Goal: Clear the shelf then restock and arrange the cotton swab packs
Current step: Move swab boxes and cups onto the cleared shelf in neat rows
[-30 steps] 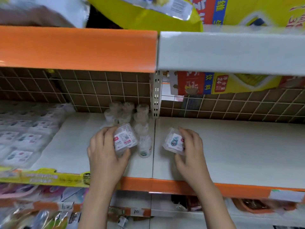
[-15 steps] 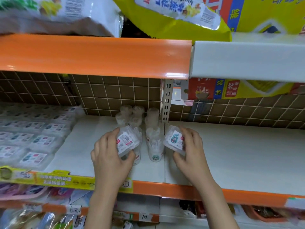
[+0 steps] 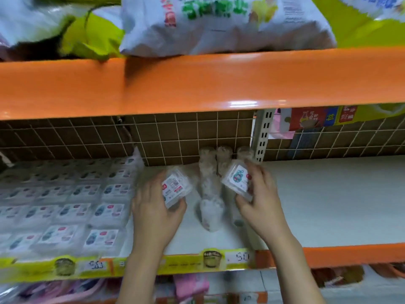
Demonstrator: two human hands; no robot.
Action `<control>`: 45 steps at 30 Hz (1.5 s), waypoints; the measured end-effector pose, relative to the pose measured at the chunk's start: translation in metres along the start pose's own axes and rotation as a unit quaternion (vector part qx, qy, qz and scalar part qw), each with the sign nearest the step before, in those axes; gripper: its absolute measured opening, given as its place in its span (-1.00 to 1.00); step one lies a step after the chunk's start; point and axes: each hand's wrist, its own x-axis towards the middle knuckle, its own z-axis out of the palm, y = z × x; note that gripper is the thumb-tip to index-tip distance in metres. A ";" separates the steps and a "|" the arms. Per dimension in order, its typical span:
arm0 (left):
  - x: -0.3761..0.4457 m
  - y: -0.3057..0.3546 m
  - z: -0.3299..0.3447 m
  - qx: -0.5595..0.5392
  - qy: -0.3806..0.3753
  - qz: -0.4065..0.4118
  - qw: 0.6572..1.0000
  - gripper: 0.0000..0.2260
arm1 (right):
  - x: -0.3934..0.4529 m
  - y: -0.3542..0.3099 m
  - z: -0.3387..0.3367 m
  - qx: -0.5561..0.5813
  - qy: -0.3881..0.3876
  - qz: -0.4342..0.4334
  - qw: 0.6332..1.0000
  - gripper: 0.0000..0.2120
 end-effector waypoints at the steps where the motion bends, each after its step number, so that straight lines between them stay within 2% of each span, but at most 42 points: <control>1: 0.002 -0.017 -0.011 0.002 0.000 -0.003 1.000 -0.41 | -0.004 -0.012 0.015 0.004 -0.002 -0.002 1.000 -0.31; 7: 0.009 -0.089 -0.061 0.023 -0.009 0.004 1.000 -0.42 | -0.016 -0.069 0.080 0.021 -0.025 -0.015 0.999 -0.31; 14: 0.004 -0.110 -0.079 0.033 0.011 0.015 0.999 -0.47 | -0.017 -0.087 0.098 -0.018 -0.041 -0.024 0.999 -0.31; 20: 0.004 -0.123 -0.094 0.091 0.033 -0.039 0.995 -0.44 | -0.015 -0.085 0.109 -0.048 -0.041 -0.033 0.997 -0.32; 24: -0.003 -0.134 -0.111 0.026 0.050 -0.094 0.994 -0.38 | -0.020 -0.095 0.128 -0.037 -0.076 -0.037 0.996 -0.31; 27: -0.010 -0.150 -0.123 0.003 0.032 -0.104 0.994 -0.36 | -0.029 -0.107 0.144 -0.046 -0.101 -0.043 0.993 -0.34; 34: -0.003 -0.196 -0.150 0.048 -0.033 -0.100 0.993 -0.30 | -0.035 -0.154 0.179 -0.055 -0.123 -0.052 0.990 -0.31; 39: 0.007 -0.233 -0.171 0.060 -0.036 -0.116 0.991 -0.29 | -0.051 -0.177 0.207 -0.095 -0.158 -0.055 0.981 -0.29; 45: 0.001 -0.257 -0.177 0.063 -0.083 -0.089 0.991 -0.34 | -0.077 -0.182 0.227 -0.110 -0.171 -0.017 0.979 -0.30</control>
